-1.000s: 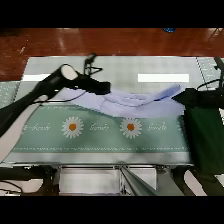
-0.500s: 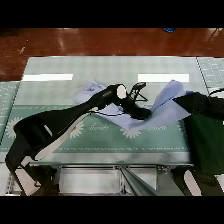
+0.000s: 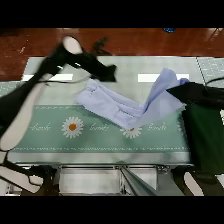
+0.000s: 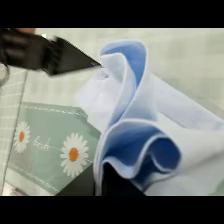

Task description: Fold the shirts.

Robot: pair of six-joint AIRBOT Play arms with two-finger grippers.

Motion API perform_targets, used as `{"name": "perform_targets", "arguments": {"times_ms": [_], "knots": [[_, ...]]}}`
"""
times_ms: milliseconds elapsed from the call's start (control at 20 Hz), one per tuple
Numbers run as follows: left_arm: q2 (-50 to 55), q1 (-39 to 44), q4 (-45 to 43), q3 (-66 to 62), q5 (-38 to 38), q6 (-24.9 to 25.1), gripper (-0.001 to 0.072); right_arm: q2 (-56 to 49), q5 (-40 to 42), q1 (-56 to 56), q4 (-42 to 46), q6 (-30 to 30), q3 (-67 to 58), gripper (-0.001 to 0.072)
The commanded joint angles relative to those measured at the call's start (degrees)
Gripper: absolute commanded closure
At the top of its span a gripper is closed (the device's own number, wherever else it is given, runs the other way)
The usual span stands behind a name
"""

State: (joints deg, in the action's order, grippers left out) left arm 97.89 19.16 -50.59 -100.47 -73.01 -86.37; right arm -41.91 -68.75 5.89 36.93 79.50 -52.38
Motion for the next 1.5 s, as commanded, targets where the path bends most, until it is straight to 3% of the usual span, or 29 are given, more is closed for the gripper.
{"name": "perform_targets", "arguments": {"times_ms": [0,150,250,500,700,850,900,950,1100,1250,1350,1450], "knots": [[-11.91,-14.01,-4.83,1.05,-5.46,0.17,0.0691,-10.45,8.74,-12.15,-0.68,-0.37,-7.63,0.0689],[-29.05,-20.96,-13.70,9.79,-4.74,2.49,0.0691,-24.83,16.09,-23.10,0.87,-0.39,-18.05,0.0689],[-41.24,-23.30,-19.21,20.52,-2.43,0.48,0.0691,-35.26,18.51,-27.96,1.09,0.72,-25.29,0.0689],[-64.48,-23.65,-14.40,51.10,4.61,-2.03,0.0691,-56.46,19.87,-32.92,0.48,3.56,-39.17,0.0689],[-69.90,-23.65,-8.33,64.89,4.68,-2.01,0.0691,-65.22,19.89,-33.86,-1.57,5.49,-44.96,0.0689],[-69.42,-23.65,-8.17,69.72,7.50,-1.99,0.0691,-68.37,20.20,-35.91,-2.12,5.77,-46.84,0.0688],[-69.26,-23.65,-7.69,70.51,8.96,-1.99,0.0691,-68.98,20.94,-36.87,-2.10,5.57,-47.30,0.0586],[-69.07,-23.65,-7.58,70.75,10.23,-1.99,0.0691,-69.35,22.16,-37.75,-2.12,5.22,-47.56,0.0284],[-68.89,-23.67,-6.23,70.73,12.46,-1.99,0.0691,-67.76,18.99,-36.48,-2.97,4.44,-47.78,0.0303],[-68.91,-23.67,-5.70,70.73,11.91,-1.99,0.0691,-61.40,5.44,-28.74,-1.40,4.76,-47.76,0.0304],[-68.91,-23.65,-5.70,70.73,11.91,-1.99,0.0690,-54.38,-4.74,-22.62,8.68,7.93,-47.45,0.0304],[-68.91,-23.65,-5.70,70.73,11.93,-1.99,0.0691,-45.16,-11.50,-18.40,28.02,12.96,-43.69,0.0304]]}}
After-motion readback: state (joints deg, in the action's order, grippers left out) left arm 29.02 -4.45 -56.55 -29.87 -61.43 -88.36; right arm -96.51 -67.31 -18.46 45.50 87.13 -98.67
